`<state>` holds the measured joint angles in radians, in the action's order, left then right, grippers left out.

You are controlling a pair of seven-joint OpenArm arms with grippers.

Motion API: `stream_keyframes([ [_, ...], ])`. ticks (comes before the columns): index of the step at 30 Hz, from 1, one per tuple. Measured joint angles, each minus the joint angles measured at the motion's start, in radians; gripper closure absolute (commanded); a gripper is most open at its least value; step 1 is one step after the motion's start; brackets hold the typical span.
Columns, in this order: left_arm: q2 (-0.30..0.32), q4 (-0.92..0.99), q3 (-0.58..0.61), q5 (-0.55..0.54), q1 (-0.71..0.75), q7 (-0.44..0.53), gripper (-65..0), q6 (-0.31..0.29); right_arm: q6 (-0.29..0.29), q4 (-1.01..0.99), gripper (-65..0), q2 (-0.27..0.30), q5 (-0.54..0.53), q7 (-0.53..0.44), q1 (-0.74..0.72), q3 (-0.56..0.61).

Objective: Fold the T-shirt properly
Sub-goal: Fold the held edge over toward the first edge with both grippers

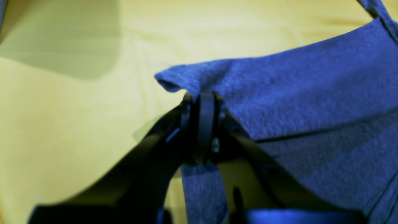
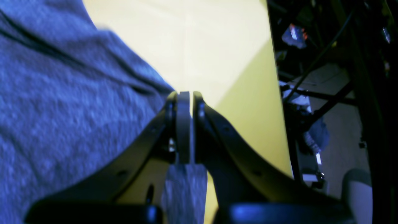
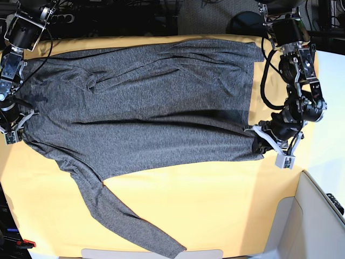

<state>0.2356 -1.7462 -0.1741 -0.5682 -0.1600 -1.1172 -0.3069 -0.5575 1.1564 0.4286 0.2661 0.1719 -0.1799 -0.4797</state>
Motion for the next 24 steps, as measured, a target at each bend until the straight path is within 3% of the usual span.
stream_keyframes([
  [5, -0.006, 0.017, 0.008, 0.000, 0.005, -0.002, -0.1, -0.004, 0.002, -0.003, -2.0, -0.014, 0.001, 0.008, -0.021, 0.000],
  [10, -0.008, 0.059, 0.008, 0.001, 0.005, -0.002, -0.1, -0.003, -0.002, -0.069, -22.6, -0.060, -0.025, 0.064, -0.118, 0.007],
  [13, -0.008, 0.060, 0.008, 0.002, 0.005, -0.002, -0.1, -0.003, 0.002, -0.167, -29.9, -0.050, -0.143, 0.100, -0.191, 0.011],
  [19, -0.009, 0.059, 0.008, 0.000, 0.007, -0.002, -0.1, -0.004, 0.011, -0.385, -29.5, 0.003, -0.339, 0.164, -0.370, 0.218],
  [24, -0.008, 0.059, 0.008, 0.001, 0.007, -0.002, -0.1, -0.005, 0.002, -0.502, -29.5, 0.004, -0.491, 0.161, -0.463, 0.346],
])
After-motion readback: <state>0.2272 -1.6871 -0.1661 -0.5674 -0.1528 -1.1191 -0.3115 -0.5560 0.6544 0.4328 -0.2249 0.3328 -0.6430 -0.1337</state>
